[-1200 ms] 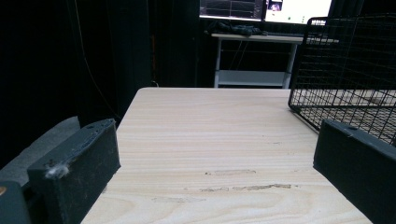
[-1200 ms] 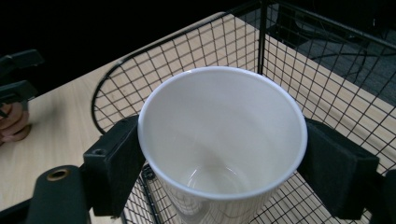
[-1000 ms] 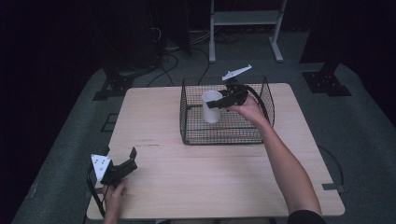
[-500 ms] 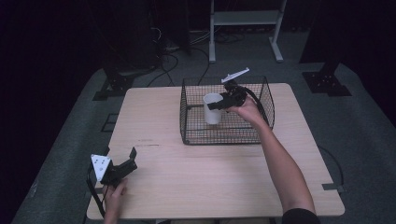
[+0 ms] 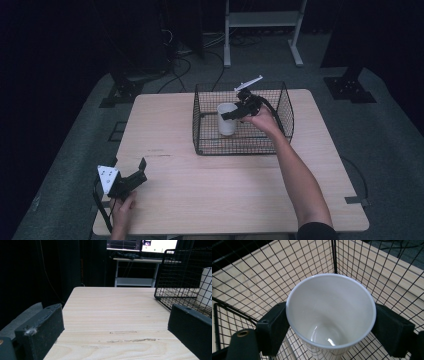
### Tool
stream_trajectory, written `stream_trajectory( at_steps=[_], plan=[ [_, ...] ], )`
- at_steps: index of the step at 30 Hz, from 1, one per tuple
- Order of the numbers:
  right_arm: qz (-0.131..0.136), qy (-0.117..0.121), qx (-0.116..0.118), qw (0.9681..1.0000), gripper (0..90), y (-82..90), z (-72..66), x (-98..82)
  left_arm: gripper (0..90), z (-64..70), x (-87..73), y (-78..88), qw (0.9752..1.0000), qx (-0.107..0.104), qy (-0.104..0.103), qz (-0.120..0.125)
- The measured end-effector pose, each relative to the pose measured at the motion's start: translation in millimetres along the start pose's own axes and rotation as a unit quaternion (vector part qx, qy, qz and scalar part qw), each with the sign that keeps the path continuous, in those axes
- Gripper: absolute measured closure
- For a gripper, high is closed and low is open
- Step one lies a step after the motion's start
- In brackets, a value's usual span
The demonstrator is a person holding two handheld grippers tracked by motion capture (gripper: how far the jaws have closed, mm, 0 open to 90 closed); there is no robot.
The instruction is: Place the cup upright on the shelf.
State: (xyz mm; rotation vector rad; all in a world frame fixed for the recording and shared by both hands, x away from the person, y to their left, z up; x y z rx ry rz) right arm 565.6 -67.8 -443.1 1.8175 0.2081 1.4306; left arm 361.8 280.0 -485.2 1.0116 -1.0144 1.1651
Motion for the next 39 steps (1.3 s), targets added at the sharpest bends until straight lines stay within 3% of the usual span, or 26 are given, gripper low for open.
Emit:
stream_trajectory(
  at_steps=[6,14,28,39],
  plan=[
    [-0.014,0.002,-0.004,0.9999,18.4,-5.6,0.5,-3.4,0.0,0.1,-0.1,0.1,1.0000,0.000,-0.001,-0.001],
    [-0.013,0.002,-0.004,0.9999,18.3,-4.9,1.1,-4.2,0.0,0.2,-0.1,0.3,1.0000,0.000,-0.001,0.000],
    [-0.027,0.029,-0.013,0.9991,17.7,-2.9,-8.3,-5.8,0.0,1.0,-0.3,0.5,1.0000,-0.001,-0.005,-0.001],
    [-0.012,0.030,-0.013,0.9994,17.1,1.7,-11.8,0.6,0.0,1.3,-0.4,0.5,1.0000,0.000,-0.006,-0.001]
  ],
)
Point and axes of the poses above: each handheld gripper's, and its own axes: y roughly backward along the jaws, x roughly out of its top, z roughly to its right, the point moved 8 cm from there along -y, roughly forward along the jaws, and after that the axes turned 11 degrees about y, right-handed, at the moved point
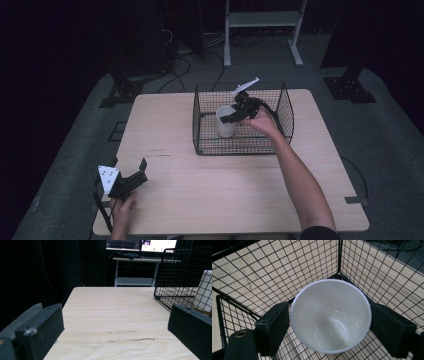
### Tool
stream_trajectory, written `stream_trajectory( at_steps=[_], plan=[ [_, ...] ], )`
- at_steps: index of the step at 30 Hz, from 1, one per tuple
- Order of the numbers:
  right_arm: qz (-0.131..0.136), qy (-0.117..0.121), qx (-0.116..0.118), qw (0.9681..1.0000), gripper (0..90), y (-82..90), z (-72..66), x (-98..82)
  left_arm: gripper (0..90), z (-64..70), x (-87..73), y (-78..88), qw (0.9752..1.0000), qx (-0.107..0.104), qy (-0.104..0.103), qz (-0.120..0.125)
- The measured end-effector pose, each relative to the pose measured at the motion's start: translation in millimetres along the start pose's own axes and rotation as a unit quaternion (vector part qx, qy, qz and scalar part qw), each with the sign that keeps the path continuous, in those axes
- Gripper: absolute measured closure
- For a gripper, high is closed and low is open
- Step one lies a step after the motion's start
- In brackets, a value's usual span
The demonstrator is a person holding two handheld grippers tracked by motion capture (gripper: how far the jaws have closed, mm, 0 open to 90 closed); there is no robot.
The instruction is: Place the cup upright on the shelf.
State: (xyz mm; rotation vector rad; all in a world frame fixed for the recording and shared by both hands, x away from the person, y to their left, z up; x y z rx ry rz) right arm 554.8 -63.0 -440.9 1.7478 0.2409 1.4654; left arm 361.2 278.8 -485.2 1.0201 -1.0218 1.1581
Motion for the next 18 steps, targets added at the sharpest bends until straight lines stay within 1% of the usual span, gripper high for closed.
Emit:
stream_trajectory(
  at_steps=[4,6,11,12,13,15,16,18],
  plan=[
    [0.005,-0.006,0.002,1.0000,15.8,4.2,0.6,0.7,0.0,0.0,-0.1,-0.3,1.0000,0.001,0.000,0.000],
    [0.012,-0.008,0.004,0.9999,15.8,7.0,0.5,2.3,0.0,-0.1,0.0,-0.5,1.0000,0.002,0.001,0.000],
    [0.024,-0.008,0.005,0.9997,15.7,14.0,1.4,5.8,0.0,-0.4,-0.1,-0.9,1.0000,0.003,0.001,0.000],
    [0.033,-0.012,0.005,0.9994,15.0,18.8,2.6,7.3,0.0,-0.5,-0.1,-0.9,1.0000,0.003,0.001,-0.001],
    [0.037,-0.014,0.004,0.9992,14.9,21.5,3.2,7.7,0.0,-0.5,-0.1,-1.0,1.0000,0.003,0.001,-0.001],
    [0.040,-0.015,0.005,0.9991,14.5,24.2,3.6,7.9,0.0,-0.4,-0.1,-1.0,1.0000,0.003,0.001,-0.001],
    [0.044,-0.016,0.004,0.9989,14.1,29.7,3.7,8.0,0.0,-0.1,-0.2,-0.9,1.0000,0.003,0.000,-0.001],
    [0.047,-0.014,0.004,0.9988,14.0,34.8,3.1,8.0,0.0,0.0,-0.2,-0.8,1.0000,0.003,0.000,-0.001]
  ],
)
Point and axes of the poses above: each handheld gripper's, and its own axes: y roughly backward along the jaws, x roughly out of its top, z roughly to its right, the point moved 8 cm from there along -y, roughly forward along the jaws, and after that the axes turned 11 degrees about y, right-handed, at the moved point
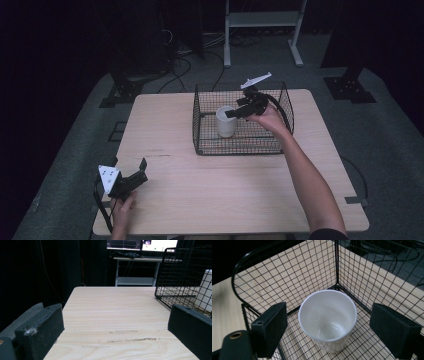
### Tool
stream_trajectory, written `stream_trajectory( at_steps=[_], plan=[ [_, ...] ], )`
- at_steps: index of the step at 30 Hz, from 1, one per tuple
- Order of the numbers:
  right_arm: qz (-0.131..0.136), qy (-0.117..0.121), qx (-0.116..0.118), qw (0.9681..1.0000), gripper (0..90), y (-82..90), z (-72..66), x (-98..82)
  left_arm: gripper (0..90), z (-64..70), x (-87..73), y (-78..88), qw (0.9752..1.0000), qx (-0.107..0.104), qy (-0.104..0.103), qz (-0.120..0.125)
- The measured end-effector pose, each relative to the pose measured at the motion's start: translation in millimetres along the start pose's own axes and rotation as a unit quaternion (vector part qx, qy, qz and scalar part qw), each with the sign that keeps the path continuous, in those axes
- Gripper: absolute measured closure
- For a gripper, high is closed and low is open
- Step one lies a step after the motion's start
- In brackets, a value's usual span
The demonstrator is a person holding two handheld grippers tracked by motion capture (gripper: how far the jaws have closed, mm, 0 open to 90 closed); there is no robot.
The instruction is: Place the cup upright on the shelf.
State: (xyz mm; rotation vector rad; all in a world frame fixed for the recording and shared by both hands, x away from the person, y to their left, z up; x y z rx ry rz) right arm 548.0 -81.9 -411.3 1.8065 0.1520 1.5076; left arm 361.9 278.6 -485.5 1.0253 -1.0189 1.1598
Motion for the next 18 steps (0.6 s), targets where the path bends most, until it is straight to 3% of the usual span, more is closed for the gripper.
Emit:
stream_trajectory(
  at_steps=[5,18],
  plan=[
    [0.023,-0.003,0.007,0.9997,14.0,13.4,-4.4,2.2,0.0,0.5,-0.1,0.0,1.0000,0.000,-0.001,0.000],
    [0.034,0.004,0.015,0.9993,14.0,33.9,-18.6,-4.5,0.0,1.2,-0.2,1.3,1.0000,-0.001,-0.005,-0.001]
  ],
)
Point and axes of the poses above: each handheld gripper's, and its own axes: y roughly backward along the jaws, x roughly out of its top, z roughly to its right, the point moved 8 cm from there along -y, roughly forward along the jaws, and after that the axes turned 11 degrees about y, right-handed, at the moved point
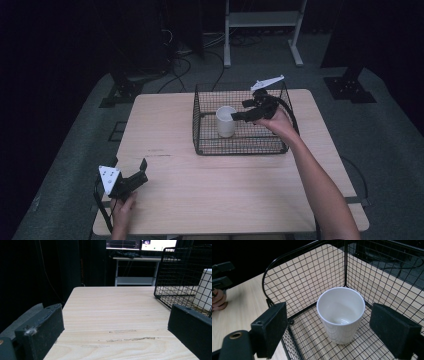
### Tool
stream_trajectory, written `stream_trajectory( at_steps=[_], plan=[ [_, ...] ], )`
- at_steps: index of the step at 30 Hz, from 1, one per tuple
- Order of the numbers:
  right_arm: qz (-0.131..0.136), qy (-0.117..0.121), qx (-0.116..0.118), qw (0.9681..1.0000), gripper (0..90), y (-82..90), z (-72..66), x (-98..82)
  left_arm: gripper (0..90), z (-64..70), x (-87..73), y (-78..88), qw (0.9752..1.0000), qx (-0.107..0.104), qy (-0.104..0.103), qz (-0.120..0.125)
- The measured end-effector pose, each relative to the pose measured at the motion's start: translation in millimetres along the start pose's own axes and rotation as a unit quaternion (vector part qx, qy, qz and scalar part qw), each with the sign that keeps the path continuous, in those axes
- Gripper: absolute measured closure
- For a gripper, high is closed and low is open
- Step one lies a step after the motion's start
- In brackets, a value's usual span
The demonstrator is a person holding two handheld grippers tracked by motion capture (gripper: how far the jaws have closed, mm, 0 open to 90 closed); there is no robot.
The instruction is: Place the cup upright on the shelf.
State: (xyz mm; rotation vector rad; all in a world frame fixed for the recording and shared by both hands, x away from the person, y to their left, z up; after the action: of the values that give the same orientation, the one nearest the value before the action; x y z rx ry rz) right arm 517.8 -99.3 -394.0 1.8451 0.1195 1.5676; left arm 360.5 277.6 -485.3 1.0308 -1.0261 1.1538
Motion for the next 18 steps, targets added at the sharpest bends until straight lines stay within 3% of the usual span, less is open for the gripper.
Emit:
stream_trajectory(
  at_steps=[18],
  plan=[
    [0.012,0.012,0.011,0.9998,14.0,23.3,-19.5,-7.1,0.0,0.6,-0.2,-0.3,1.0000,-0.002,-0.003,-0.001]
  ],
)
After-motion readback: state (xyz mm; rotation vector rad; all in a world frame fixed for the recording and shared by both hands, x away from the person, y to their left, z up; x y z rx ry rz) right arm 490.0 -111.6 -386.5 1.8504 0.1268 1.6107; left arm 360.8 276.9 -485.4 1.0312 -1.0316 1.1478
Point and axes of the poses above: each handheld gripper's, and its own axes: y roughly backward along the jaws, x roughly out of its top, z roughly to its right, the point moved 8 cm from there along -y, roughly forward along the jaws, and after that the axes turned 11 degrees about y, right-handed, at the moved point
